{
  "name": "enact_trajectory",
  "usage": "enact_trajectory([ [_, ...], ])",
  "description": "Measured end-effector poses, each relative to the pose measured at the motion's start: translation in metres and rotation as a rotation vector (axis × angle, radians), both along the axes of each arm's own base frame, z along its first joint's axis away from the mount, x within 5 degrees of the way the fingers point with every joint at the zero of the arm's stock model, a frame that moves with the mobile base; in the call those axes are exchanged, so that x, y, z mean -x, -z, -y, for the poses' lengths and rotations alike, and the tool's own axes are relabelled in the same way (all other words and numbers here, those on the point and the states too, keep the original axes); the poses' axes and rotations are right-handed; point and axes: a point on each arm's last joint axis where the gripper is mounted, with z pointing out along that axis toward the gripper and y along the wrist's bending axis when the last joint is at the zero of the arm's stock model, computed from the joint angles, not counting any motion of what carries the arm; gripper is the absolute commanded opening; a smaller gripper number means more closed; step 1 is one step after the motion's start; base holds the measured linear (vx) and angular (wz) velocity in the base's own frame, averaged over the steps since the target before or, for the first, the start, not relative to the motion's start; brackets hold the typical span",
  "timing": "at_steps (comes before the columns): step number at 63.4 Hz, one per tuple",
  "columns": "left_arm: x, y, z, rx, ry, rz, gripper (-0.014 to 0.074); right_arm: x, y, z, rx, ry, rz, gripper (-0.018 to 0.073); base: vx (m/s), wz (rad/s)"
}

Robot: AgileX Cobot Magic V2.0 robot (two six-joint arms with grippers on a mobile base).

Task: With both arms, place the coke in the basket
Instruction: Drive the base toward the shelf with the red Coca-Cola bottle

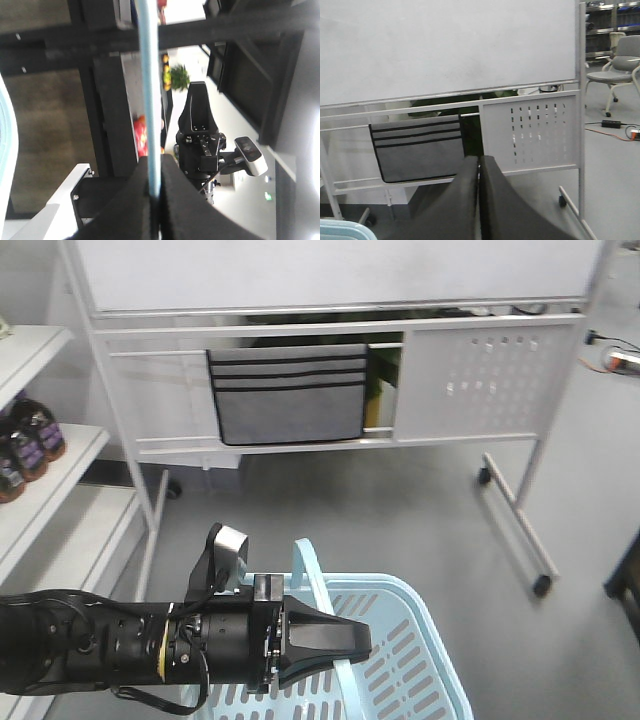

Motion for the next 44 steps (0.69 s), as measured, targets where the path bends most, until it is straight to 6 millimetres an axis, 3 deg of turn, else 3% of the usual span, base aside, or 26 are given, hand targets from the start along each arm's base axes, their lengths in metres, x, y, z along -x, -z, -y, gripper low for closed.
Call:
enact_trajectory([
  [44,0.0,0.0,0.0,0.0,0.0,0.0,-0.0006,0.0,0.0,0.0,0.0,0.0,0.0,-0.0005,0.19,0.58],
])
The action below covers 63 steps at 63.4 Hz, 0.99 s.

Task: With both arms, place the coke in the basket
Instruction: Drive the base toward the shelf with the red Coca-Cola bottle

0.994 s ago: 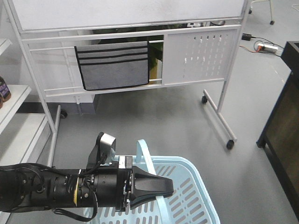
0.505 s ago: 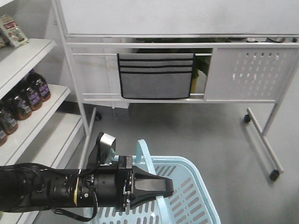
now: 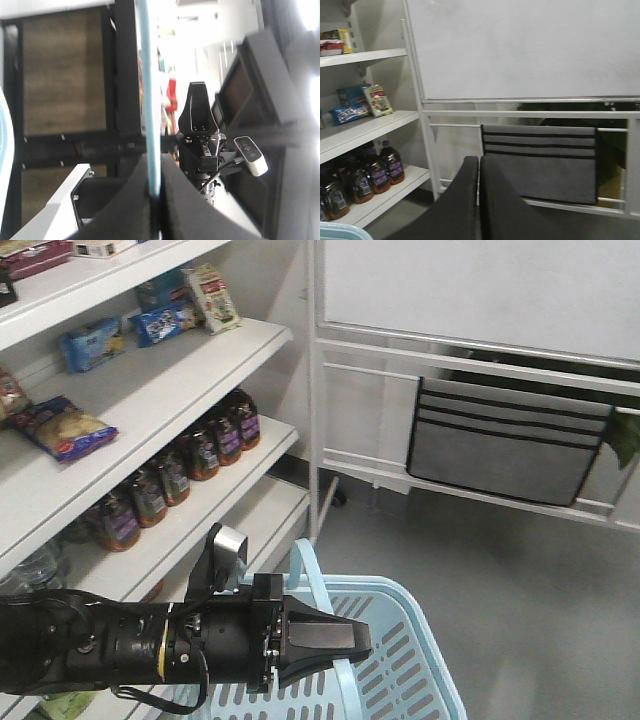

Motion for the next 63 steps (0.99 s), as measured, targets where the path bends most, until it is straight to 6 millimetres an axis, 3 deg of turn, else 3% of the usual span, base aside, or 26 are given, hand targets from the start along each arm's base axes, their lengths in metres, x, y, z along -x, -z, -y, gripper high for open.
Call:
enact_trajectory([
  [63,0.0,0.0,0.0,0.0,0.0,0.0,-0.0006,0.0,0.0,0.0,0.0,0.0,0.0,-0.0005,0.12,0.53],
])
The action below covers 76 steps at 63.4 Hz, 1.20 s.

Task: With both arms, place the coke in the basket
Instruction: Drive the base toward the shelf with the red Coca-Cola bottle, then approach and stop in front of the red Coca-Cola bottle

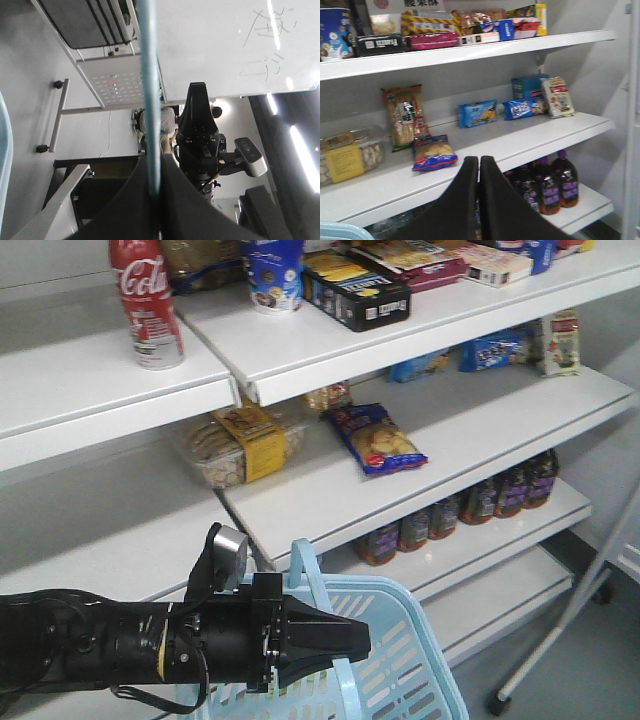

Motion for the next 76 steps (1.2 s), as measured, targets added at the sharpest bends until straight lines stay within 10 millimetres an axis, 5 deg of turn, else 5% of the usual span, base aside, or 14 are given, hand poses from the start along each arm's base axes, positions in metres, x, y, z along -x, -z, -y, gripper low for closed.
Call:
enact_trajectory([
  [76,0.0,0.0,0.0,0.0,0.0,0.0,-0.0006,0.0,0.0,0.0,0.0,0.0,0.0,-0.0005,0.05,0.35],
])
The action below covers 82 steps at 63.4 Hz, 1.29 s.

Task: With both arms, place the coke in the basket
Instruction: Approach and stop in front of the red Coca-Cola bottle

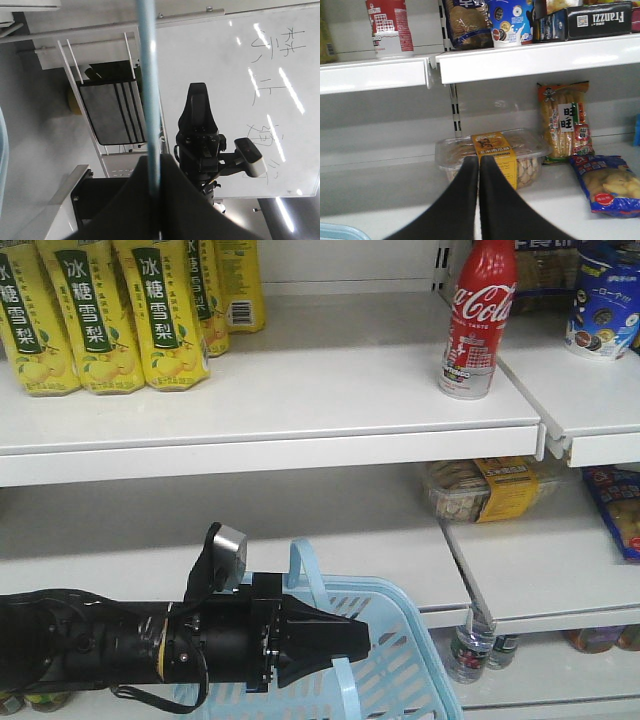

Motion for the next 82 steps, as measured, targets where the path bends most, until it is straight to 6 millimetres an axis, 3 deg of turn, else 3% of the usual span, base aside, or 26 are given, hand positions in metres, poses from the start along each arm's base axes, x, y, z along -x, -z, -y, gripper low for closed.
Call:
enact_trajectory([
  [82,0.0002,0.0001,0.0,-0.002,0.003,-0.001,-0.0006,0.0,0.0,0.0,0.0,0.0,0.0,-0.0005,0.01,0.08],
])
